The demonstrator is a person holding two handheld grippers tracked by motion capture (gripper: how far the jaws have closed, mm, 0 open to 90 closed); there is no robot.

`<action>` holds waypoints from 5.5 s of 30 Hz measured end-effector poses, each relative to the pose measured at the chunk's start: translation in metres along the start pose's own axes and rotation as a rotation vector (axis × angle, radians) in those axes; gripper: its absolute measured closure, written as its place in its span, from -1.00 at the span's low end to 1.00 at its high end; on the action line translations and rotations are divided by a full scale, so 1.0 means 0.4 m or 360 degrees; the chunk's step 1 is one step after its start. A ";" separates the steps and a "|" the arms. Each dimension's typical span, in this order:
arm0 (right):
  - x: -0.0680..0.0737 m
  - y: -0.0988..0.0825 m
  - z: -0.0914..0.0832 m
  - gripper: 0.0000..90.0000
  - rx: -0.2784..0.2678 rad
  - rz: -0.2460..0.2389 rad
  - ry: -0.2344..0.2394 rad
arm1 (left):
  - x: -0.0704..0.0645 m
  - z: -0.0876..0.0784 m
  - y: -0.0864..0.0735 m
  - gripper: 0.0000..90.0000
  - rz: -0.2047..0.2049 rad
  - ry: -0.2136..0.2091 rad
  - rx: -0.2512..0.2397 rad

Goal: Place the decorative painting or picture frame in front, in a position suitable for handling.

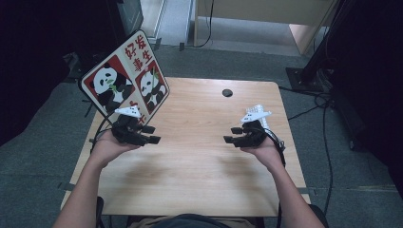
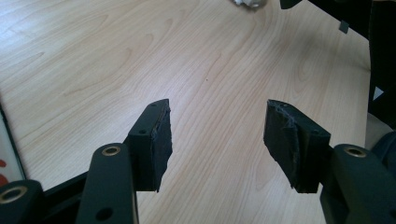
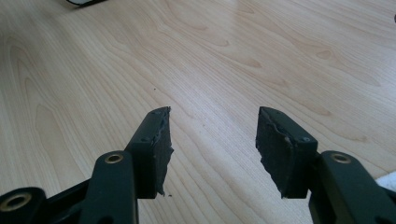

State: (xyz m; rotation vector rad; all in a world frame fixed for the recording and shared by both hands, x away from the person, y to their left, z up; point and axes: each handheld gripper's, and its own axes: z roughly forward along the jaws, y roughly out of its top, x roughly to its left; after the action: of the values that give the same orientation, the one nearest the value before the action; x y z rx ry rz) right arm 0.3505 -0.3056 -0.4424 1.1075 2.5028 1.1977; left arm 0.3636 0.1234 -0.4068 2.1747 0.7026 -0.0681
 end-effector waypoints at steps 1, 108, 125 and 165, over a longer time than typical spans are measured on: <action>0.000 0.000 0.000 0.00 -0.0004 0.0001 -0.0001 | 0.000 -0.004 -0.001 -0.08 -0.0004 0.0010 -0.0003; 0.012 -0.007 0.026 -0.06 0.0133 -0.0037 -0.0010 | 0.196 -0.429 0.140 0.11 -0.0348 0.0489 -0.0273; 0.012 -0.008 0.026 -0.06 0.0140 -0.0047 -0.0005 | 0.253 -0.416 0.237 0.12 -0.0359 0.0495 -0.0099; 0.011 -0.007 0.028 -0.07 0.0162 -0.0055 0.0003 | 0.349 -0.319 0.401 0.72 -0.0463 0.0488 0.0256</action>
State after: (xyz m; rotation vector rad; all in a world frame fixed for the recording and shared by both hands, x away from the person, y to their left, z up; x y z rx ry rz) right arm 0.3504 -0.2968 -0.4512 1.0819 2.5992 1.0739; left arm 0.5386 0.2012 -0.2495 2.2432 1.2235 0.0617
